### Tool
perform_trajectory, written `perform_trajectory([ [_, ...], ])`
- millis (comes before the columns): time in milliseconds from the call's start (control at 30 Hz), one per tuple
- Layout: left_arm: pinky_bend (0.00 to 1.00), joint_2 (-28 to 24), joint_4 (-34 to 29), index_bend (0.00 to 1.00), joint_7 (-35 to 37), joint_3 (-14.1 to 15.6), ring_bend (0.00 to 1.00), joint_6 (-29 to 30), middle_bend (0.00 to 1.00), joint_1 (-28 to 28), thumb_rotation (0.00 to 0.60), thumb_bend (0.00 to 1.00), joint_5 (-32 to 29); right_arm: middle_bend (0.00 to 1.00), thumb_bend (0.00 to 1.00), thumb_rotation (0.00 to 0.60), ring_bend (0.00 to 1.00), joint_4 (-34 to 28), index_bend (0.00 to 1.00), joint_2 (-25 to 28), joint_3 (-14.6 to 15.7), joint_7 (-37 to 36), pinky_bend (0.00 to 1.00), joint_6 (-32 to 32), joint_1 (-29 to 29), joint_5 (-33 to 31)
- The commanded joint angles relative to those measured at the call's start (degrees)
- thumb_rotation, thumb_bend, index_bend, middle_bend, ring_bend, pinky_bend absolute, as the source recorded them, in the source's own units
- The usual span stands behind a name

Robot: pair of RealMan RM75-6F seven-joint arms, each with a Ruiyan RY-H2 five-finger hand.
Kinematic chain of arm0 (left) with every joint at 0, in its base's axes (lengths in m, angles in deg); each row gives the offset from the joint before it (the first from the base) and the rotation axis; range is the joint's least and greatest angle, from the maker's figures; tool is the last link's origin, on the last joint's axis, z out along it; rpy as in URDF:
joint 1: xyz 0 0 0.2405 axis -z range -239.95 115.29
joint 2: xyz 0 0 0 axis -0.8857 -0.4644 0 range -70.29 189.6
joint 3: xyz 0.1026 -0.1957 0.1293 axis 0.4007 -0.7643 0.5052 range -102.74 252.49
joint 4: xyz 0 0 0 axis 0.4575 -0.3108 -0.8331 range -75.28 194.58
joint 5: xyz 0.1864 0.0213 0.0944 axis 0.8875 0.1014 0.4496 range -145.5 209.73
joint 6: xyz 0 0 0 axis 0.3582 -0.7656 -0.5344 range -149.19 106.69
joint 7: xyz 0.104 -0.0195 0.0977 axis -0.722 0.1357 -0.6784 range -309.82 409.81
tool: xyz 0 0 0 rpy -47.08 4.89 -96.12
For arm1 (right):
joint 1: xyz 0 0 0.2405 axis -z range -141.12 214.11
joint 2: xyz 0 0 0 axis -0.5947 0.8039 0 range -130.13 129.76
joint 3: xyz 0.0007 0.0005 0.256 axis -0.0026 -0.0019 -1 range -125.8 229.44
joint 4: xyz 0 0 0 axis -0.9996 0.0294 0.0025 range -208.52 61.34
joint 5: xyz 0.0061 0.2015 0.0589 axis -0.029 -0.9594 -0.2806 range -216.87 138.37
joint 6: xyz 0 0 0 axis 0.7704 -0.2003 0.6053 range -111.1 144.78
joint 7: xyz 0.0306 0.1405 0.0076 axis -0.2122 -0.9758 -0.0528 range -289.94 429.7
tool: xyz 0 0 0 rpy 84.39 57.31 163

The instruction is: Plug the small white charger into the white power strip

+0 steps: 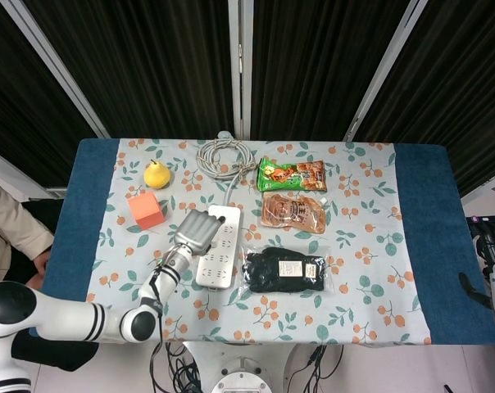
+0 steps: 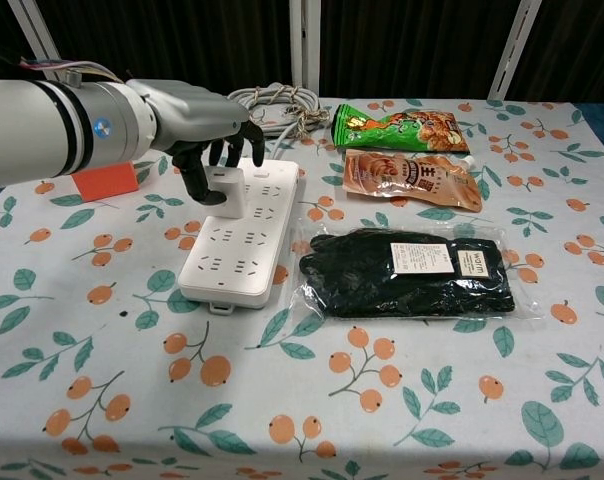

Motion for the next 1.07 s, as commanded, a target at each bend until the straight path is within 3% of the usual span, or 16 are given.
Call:
perform_trajectory([
  [33,0.48,-1.22,-1.59,0.2,0.82,0.08,0.28,0.83,0.34,-0.77,0.6,0.31,0.73,0.07,0.23,0.6,0.0,0.01,0.0,0.05,-0.02,-0.1,0.0,-0.06,0.01,0.08],
  [133,0.35,-3.65,-4.44,0.18,4.83,0.09,0.24,3.27,0.31,-3.54,0.6,0.28,5.09,0.07,0.23,0.6,0.0,0.13,0.0,0.2,-0.04,-0.43,0.0,-0.18,0.05,0.2],
  [300,0.24,-9.14,-7.55,0.18,18.77,1.32,0.17,13.24,0.26,-13.46,0.6,0.22,20.84,0.07,0.23,0.6,0.0,0.53,0.0,0.69,0.04,-1.32,0.0,0.06,0.17,0.06],
  [400,0.17,-11.81,-5.49,0.18,27.39,2.98,0.14,20.45,0.23,-20.04,0.6,0.2,29.71,0.07,0.23,0.6,0.0,0.84,0.0,0.96,0.1,-2.21,0.0,0.35,0.13,0.08],
  [567,0.04,-15.55,0.93,0.15,38.82,5.4,0.04,29.23,0.13,-30.1,0.6,0.17,36.75,0.07,0.24,0.6,0.0,1.94,0.0,1.2,0.5,-5.13,0.0,1.86,-0.36,0.42],
  [767,0.0,-20.21,3.54,0.14,42.58,9.61,0.0,33.26,0.11,-38.98,0.6,0.17,40.36,0.05,0.27,0.6,0.0,2.58,0.0,1.17,1.18,-8.82,0.0,1.7,-0.77,2.83],
  [1067,0.0,-22.98,-0.81,0.14,40.44,13.66,0.0,35.55,0.11,-47.59,0.6,0.17,44.91,0.05,0.27,0.6,0.0,2.26,0.0,0.65,2.29,-10.19,0.0,1.3,-0.64,4.63],
])
